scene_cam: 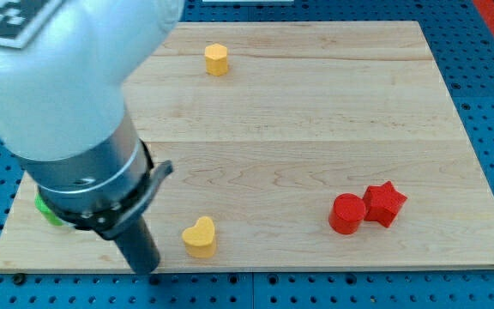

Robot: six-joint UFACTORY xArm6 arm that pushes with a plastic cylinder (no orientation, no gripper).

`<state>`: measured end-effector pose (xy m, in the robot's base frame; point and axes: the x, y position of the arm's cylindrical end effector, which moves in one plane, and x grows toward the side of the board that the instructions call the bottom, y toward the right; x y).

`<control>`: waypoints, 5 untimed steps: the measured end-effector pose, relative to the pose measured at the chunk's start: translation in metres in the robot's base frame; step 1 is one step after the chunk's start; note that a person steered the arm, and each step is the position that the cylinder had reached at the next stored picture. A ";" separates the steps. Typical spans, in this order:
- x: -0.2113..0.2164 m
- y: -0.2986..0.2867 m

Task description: Push the yellow hexagon into the yellow heart

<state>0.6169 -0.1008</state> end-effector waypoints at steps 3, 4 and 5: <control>-0.001 0.088; -0.028 0.107; -0.051 0.081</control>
<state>0.5656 -0.0199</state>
